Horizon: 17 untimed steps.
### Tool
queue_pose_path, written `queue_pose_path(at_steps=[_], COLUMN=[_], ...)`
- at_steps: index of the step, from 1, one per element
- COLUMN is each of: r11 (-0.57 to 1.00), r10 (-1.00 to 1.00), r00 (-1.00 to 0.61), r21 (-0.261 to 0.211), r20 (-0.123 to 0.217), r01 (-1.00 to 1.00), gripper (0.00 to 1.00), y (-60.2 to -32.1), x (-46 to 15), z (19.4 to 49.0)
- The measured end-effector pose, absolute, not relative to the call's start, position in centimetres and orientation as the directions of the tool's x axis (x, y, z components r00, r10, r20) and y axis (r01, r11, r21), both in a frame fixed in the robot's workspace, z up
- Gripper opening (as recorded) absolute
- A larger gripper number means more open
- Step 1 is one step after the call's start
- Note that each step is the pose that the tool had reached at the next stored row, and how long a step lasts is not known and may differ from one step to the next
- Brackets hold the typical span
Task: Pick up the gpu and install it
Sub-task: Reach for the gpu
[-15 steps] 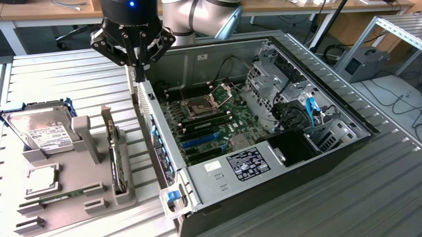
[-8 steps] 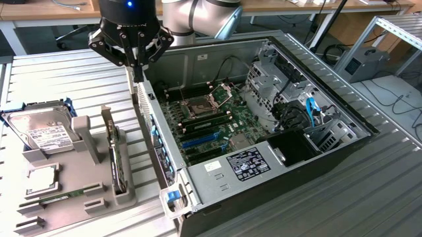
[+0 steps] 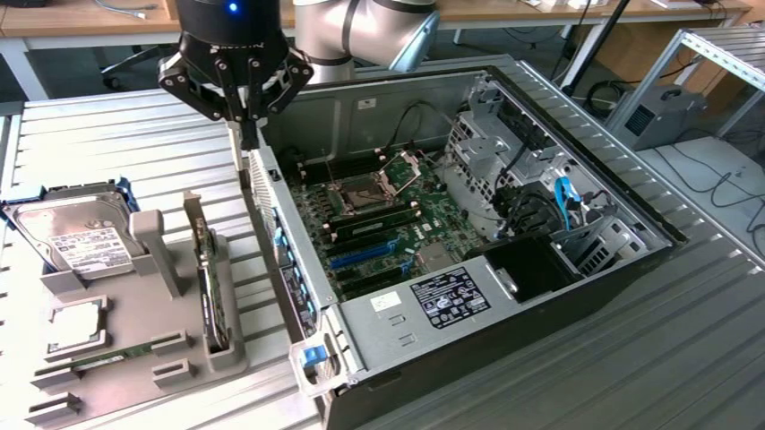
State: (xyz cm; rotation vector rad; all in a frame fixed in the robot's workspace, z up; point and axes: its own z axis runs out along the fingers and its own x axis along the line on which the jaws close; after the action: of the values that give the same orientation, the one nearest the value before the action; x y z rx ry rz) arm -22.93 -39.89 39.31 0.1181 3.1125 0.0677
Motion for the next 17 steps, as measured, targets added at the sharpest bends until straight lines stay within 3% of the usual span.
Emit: queue_pose_path(at_steps=[17], r11=[0.996], r10=[0.076], r00=[-0.997], r21=[0.044], r20=[-0.024], r01=[0.075], gripper=[0.11], y=[-39.89], x=[-23.38], z=[39.3])
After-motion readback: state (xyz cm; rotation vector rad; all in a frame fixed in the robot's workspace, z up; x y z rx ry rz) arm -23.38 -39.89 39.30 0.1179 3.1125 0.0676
